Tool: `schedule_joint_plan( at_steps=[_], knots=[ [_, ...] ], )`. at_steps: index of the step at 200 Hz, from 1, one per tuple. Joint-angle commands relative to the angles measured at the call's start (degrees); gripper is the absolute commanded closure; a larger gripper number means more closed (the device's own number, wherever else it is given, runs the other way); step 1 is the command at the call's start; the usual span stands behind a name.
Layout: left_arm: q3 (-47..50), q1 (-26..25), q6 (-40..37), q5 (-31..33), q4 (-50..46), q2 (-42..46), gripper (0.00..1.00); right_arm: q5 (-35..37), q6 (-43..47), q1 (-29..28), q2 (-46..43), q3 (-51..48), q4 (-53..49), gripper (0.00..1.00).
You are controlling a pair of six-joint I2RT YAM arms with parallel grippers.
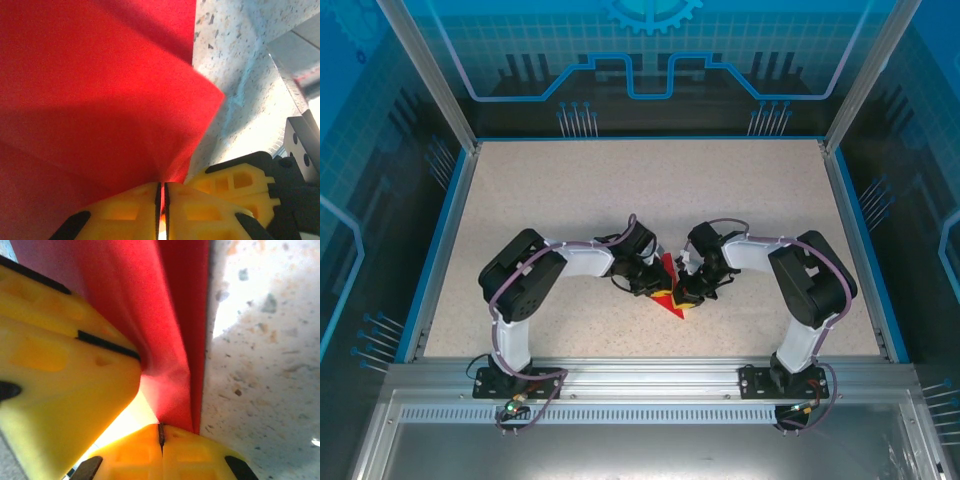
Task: Fold a paper plane with a square sheet of paper (fold left side to right side)
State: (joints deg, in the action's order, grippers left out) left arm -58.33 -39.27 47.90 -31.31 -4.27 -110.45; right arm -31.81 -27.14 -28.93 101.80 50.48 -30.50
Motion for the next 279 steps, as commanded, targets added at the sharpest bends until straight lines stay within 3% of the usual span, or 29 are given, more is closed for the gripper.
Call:
schedule_joint_plan(
  at_steps=[1,53,164,246,279],
  knots=[
    [0.6,0.2,-0.3,2.3,0.5,-2.1,0.87,8.0,0.6,0.5,3.3,-1.6,-3.8,1.00],
    [-0.8,2.5,-3.7,8.1,-4.2,-3.1,0.87,10.4,1.5,0.4,3.2,-1.2,-6.8,1.00],
    [-8.7,12.2,-16.8,8.7,-6.6,-6.0,0.86,10.3,1.9,0.4,2.0,-2.6,-7.3,1.00],
    [-14.2,18.7,-19.7,10.2,-9.8,-9.6,0.85,9.7,2.1,0.4,1.4,-2.8,-7.6,1.00],
    [-14.6,20.5,-19.9,9.2,-10.4,-8.4,0.80,7.1,1.7,0.4,-0.1,-3.2,-4.8,1.00]
  ],
)
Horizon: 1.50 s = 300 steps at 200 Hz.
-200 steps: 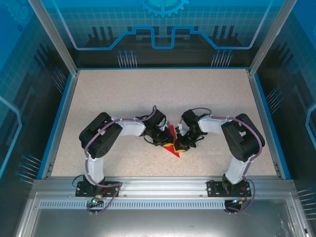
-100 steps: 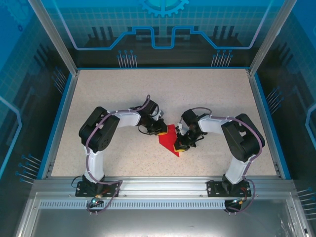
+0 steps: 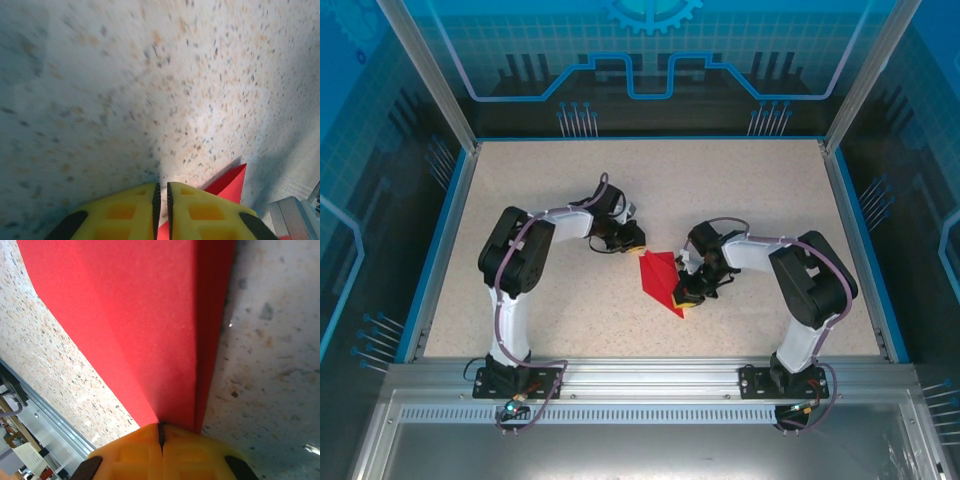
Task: Fold a paper plane with a square sheet of paper (fold left side to right side)
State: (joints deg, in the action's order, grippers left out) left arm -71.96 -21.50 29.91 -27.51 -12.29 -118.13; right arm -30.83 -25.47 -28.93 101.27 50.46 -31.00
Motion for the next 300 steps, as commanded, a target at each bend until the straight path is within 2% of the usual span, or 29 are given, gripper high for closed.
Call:
schedule_joint_plan(
  at_steps=[1,31,65,81,109,145,172,252,285,300],
  knots=[
    [-1.0,2.7,-1.8,5.4,-2.4,-0.6,0.80,5.9,0.1,0.4,0.4,-3.1,-4.1,1.00],
    [-0.3,3.4,-0.9,4.5,-2.8,5.0,0.71,2.1,-1.6,0.4,-3.2,-2.9,1.7,0.98],
    [5.1,3.2,3.6,3.2,-0.5,14.1,0.60,3.4,-3.9,0.7,-10.4,-2.2,7.1,0.76],
    [9.2,2.8,6.4,2.6,1.2,18.4,0.56,7.1,-4.2,1.2,-14.1,-1.9,7.3,0.63],
    [16.3,0.0,12.0,0.7,6.2,22.6,0.52,13.4,-4.2,2.6,-20.2,-2.0,6.9,0.49],
    [18.9,-5.8,15.2,0.9,8.7,21.0,0.52,17.8,-4.4,3.5,-25.7,-2.6,5.9,0.32],
    [18.7,-7.7,16.6,0.9,11.0,17.5,0.53,18.7,-4.9,4.1,-28.9,-4.0,5.5,0.22],
    [14.2,-10.3,18.9,-1.2,15.1,8.8,0.57,17.8,-5.1,6.8,-36.5,-7.9,4.3,0.09],
    [12.5,-10.7,19.2,-1.7,15.6,7.1,0.62,15.5,-5.3,8.4,-38.2,-9.2,4.4,0.06],
    [11.5,-10.8,19.3,-2.1,15.8,6.3,0.67,14.7,-5.3,9.2,-38.9,-9.7,4.4,0.04]
  ],
)
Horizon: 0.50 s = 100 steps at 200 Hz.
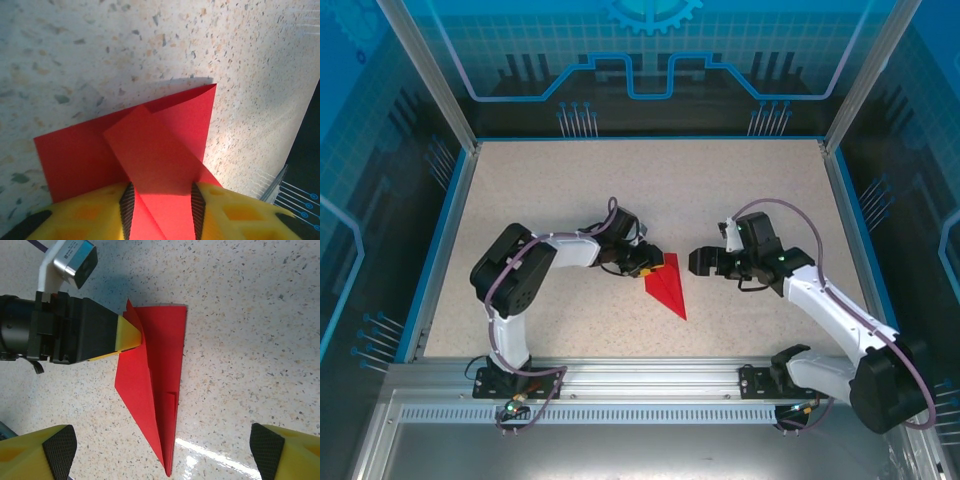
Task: Fold a paper plane with a square sheet of paper (fold left side to right side)
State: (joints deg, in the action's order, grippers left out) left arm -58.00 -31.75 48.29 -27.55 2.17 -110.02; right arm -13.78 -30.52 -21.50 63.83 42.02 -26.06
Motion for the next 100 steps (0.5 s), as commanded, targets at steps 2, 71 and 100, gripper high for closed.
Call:
schedule_joint_plan(
  at_steps=[2,71,100],
  knots=[
    [-2.6,-0.6,1.0,-2.1,1.4,-1.9,0.68,-2.6,-0.2,1.8,-1.4,-1.4,-0.4,0.04],
    [-4.7,-0.3,0.0,-1.6,2.8,5.0,0.91,-24.4,-5.6,11.0,-1.5,-6.3,11.8,0.01],
    [-6.4,1.2,0.2,-1.5,1.3,11.3,0.91,-30.7,-2.9,13.2,0.5,-4.4,11.4,0.01]
  ],
)
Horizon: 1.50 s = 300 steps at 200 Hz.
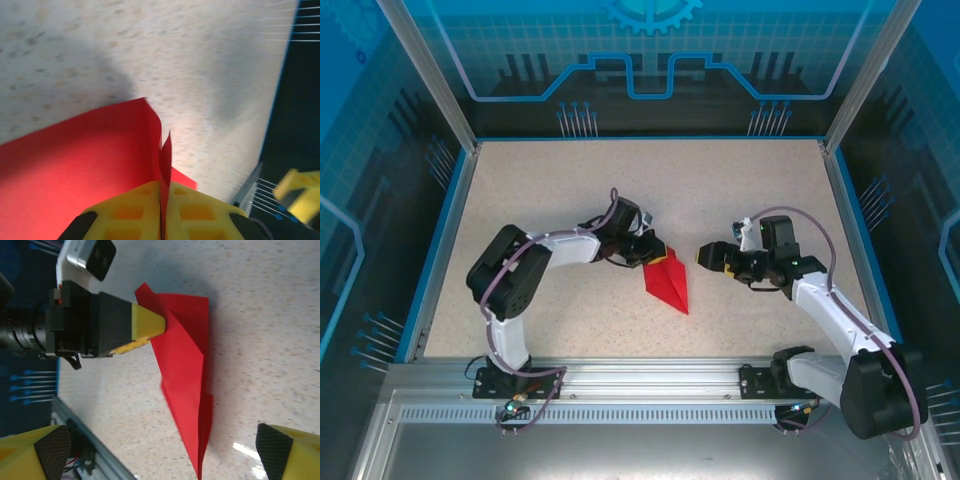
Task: Fold a paper plane with a square sheet of paper (fold left side to right side)
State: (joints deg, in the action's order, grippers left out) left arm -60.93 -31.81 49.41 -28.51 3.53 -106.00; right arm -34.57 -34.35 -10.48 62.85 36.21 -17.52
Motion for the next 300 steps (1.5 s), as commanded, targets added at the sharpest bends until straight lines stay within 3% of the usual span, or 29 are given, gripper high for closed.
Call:
schedule_joint_plan(
  at_steps=[1,61,149,159,169,191,213,245,256,273,300],
  knots=[
    [-3.5,1.3,-0.8,-0.6,0.0,7.5,0.91,-10.2,1.0,2.2,1.6,1.5,3.0,0.01],
    [-8.3,4.0,1.0,-3.1,-0.4,15.3,0.91,-26.3,-14.0,4.0,4.4,1.0,28.8,0.01],
    [-8.3,3.9,7.2,-7.5,7.3,17.1,0.90,-25.0,-24.7,-3.9,10.8,4.2,38.9,0.01],
    [-8.0,3.9,7.4,-7.7,7.4,17.3,0.90,-24.7,-25.7,-4.4,10.9,4.5,39.9,0.06],
    [-7.6,3.9,7.4,-7.9,7.5,17.6,0.90,-24.4,-25.8,-4.5,10.8,5.0,39.5,0.17],
    [-6.6,3.9,7.4,-7.9,7.4,18.0,0.90,-23.7,-24.7,-4.7,10.2,6.0,37.0,0.37],
    [-5.9,3.9,6.8,-8.0,6.6,18.4,0.83,-23.0,-20.8,-4.7,9.3,7.1,30.4,0.56],
    [-5.7,4.5,2.3,-5.8,0.5,20.1,0.60,-18.5,-11.2,-4.7,7.3,10.4,15.5,0.83],
    [-5.6,5.0,0.4,-4.4,-2.7,21.2,0.50,-15.5,-6.2,-5.0,6.5,12.2,8.7,0.86],
    [-5.3,6.1,-3.2,-1.8,-8.2,23.8,0.45,-9.6,2.0,-6.1,5.6,16.3,-2.7,0.88],
    [-5.4,7.6,-9.3,5.0,-18.6,29.5,0.34,5.7,12.4,-10.5,5.9,22.7,-18.0,0.90]
  ],
)
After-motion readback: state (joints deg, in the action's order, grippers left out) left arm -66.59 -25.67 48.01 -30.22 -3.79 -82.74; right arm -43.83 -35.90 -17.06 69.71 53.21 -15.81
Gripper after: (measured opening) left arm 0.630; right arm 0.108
